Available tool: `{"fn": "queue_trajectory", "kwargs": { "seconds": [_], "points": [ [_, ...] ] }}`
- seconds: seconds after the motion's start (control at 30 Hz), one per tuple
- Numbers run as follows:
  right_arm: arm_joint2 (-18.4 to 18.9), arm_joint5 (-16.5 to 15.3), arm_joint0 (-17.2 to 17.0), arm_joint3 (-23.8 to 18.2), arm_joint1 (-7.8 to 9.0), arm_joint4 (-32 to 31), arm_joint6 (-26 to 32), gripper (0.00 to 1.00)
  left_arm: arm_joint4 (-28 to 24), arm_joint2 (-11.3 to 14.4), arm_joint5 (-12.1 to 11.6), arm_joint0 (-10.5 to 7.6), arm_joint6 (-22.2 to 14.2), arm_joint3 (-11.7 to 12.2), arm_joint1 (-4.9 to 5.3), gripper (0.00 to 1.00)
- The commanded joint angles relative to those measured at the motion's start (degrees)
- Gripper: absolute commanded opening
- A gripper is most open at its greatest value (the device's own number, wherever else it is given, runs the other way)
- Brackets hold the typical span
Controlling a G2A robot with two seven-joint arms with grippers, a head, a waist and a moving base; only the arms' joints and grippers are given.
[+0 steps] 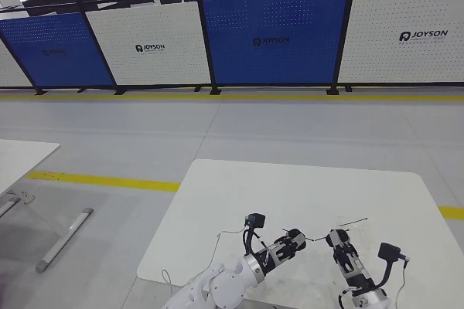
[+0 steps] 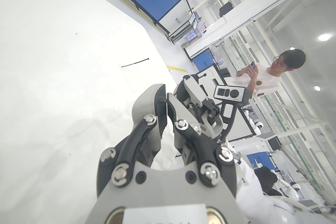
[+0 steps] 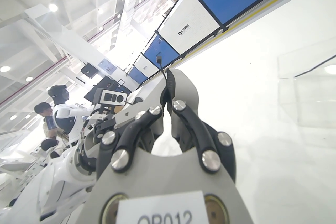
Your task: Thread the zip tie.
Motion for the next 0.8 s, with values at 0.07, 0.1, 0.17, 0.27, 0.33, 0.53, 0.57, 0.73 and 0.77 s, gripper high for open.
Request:
{"fn": "queue_trajectory", "kwargs": {
  "seconds": [0.07, 0.1, 0.17, 0.27, 0.33, 0.53, 0.57, 0.73, 0.77],
  "points": [
    [-0.14, 0.00, 0.17, 0.24, -0.19, -0.04, 0.23, 0.00, 0.00, 0.00, 0.00, 0.00, 0.00, 0.00, 0.00, 0.00],
    [-0.15, -0.03, 0.20, 0.28, -0.22, -0.04, 0.28, 0.00, 0.00, 0.00, 0.00, 0.00, 0.00, 0.00, 0.00, 0.00],
    [-0.14, -0.10, 0.24, 0.33, -0.29, -0.05, 0.36, 0.00, 0.00, 0.00, 0.00, 0.00, 0.00, 0.00, 0.00, 0.00],
    [-0.08, -0.12, 0.25, 0.40, -0.41, -0.04, 0.41, 0.00, 0.00, 0.00, 0.00, 0.00, 0.00, 0.00, 0.00, 0.00],
    [0.04, -0.18, 0.24, 0.41, -0.48, 0.06, 0.36, 0.00, 0.00, 0.00, 0.00, 0.00, 0.00, 0.00, 0.00, 0.00],
    [0.83, -0.98, -0.29, 0.20, -0.56, 0.38, 0.53, 0.00, 0.00, 0.00, 0.00, 0.00, 0.00, 0.00, 0.00, 0.00],
    [0.92, -1.07, -0.45, 0.05, -0.57, 0.29, 0.63, 0.00, 0.00, 0.00, 0.00, 0.00, 0.00, 0.00, 0.00, 0.00],
    [0.76, -0.44, -0.34, -0.11, -0.75, -0.17, 1.12, 0.00, 0.00, 0.00, 0.00, 0.00, 0.00, 0.00, 0.00, 0.00],
    [0.61, -0.24, -0.17, 0.00, -0.82, -0.22, 1.33, 0.00, 0.00, 0.00, 0.00, 0.00, 0.00, 0.00, 0.00, 0.00]
  ]
}}
